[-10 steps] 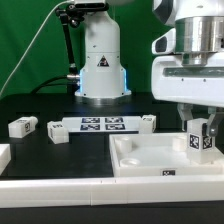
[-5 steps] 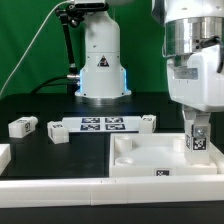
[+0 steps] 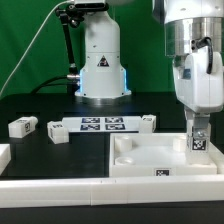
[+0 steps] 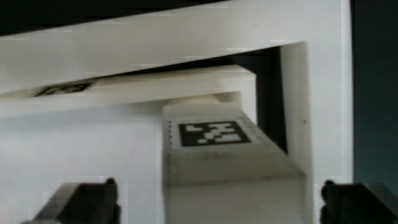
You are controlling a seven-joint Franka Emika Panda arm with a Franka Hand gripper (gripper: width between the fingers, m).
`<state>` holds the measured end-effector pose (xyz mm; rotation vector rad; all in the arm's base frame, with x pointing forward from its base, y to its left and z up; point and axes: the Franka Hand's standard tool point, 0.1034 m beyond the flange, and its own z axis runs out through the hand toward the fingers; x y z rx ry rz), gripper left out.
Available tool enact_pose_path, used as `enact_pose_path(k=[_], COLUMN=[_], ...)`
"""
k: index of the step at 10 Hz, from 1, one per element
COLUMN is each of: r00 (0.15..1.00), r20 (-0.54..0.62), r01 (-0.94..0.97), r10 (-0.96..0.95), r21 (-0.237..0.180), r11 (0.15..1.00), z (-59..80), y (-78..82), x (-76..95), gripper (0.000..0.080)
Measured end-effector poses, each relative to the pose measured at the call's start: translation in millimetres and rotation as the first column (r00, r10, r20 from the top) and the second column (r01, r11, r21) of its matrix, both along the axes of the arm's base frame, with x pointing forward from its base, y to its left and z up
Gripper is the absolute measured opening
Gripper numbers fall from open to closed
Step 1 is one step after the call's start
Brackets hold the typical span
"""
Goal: Assemble one leg
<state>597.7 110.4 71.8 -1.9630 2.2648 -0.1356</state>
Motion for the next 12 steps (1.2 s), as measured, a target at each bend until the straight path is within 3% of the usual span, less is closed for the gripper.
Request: enact_pose_path(k=[4, 7, 9, 12], r00=[1.000, 0.971, 0.870, 0.653], r20=[0.000, -0.015, -0.023, -0.050], r01=[-0.008, -0.241, -0.492, -0.755], r10=[0.008, 0.240, 0.492, 0.756], r21=[-0.001, -0.034, -0.072, -0.119], r11=[1.000, 0.970, 0.868, 0.645], z=[-0.1, -0.8, 0.4, 0.5], y=[0.3, -0.8, 3.3, 2.9], x=[-0.1, -1.0, 0.0, 0.3], gripper=[0.0648, 0.0649, 0.0649, 0.0649])
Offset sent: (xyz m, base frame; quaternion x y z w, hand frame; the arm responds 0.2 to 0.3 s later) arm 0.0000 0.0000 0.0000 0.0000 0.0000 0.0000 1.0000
